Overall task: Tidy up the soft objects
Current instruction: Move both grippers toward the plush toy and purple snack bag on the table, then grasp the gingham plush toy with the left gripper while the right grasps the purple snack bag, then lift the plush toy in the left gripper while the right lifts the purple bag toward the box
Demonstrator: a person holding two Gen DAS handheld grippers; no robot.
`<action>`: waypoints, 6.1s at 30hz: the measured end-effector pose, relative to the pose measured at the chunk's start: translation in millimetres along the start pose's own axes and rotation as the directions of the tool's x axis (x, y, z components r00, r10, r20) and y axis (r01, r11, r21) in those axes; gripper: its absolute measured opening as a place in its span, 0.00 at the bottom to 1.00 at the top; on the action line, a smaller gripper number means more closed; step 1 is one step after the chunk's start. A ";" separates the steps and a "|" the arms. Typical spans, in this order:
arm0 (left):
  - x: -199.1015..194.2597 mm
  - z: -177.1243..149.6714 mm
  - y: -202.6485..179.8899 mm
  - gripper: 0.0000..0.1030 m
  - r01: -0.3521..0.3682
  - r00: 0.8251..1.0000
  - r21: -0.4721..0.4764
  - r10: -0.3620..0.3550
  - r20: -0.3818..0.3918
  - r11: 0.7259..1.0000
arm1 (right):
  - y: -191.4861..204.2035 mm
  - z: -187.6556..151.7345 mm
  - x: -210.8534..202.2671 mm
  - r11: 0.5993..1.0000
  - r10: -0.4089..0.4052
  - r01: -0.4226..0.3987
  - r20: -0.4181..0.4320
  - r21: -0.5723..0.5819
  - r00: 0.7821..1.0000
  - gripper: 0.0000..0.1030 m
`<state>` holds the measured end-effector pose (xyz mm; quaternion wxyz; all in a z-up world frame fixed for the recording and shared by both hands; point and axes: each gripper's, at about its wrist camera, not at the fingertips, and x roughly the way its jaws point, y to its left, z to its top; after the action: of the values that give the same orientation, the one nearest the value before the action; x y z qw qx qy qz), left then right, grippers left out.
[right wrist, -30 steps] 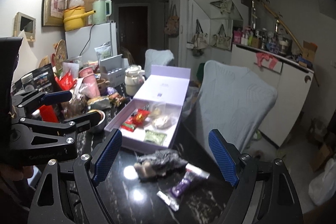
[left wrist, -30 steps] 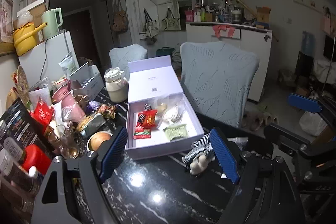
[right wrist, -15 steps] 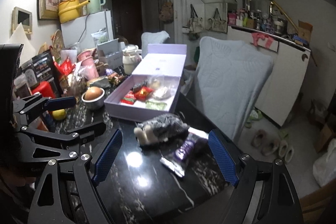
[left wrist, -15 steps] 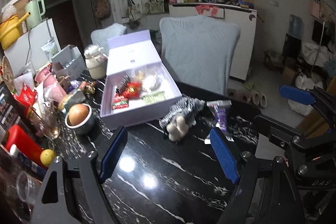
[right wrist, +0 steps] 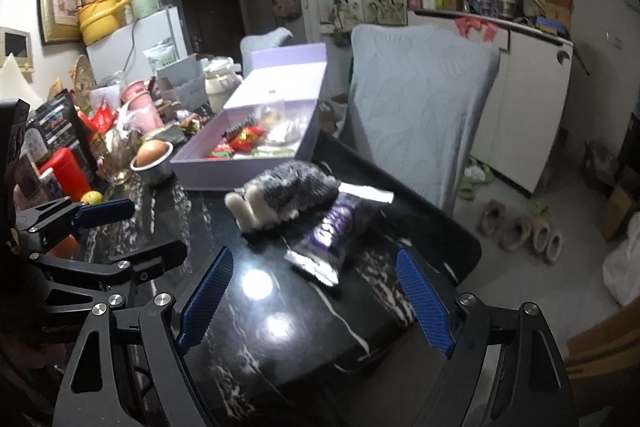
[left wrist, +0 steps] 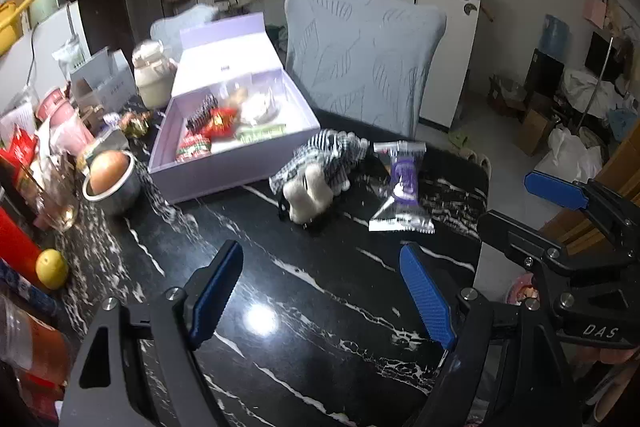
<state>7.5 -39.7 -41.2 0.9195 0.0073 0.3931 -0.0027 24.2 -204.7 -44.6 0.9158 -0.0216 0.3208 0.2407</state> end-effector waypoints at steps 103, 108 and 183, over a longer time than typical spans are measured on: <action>77.0 -34.7 49.0 0.44 0.020 0.982 -0.143 -0.047 -0.182 0.989 | -21.2 -37.1 92.6 0.993 0.106 -0.092 -0.241 0.068 0.965 0.41; 86.6 -36.8 49.0 0.60 0.011 0.976 -0.150 -0.043 -0.214 0.989 | -13.0 -41.2 88.5 0.995 0.100 -0.094 -0.246 0.037 0.964 0.43; -57.7 -16.0 47.2 0.42 0.019 0.981 -0.100 0.001 0.194 0.995 | 70.5 5.0 -10.6 0.953 0.253 -0.249 0.001 -0.172 0.967 0.29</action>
<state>-43.5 7.8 -10.1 0.9525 -0.0415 0.3013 0.0126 -12.1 -146.0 -26.2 0.8763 -0.0560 0.2886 0.3818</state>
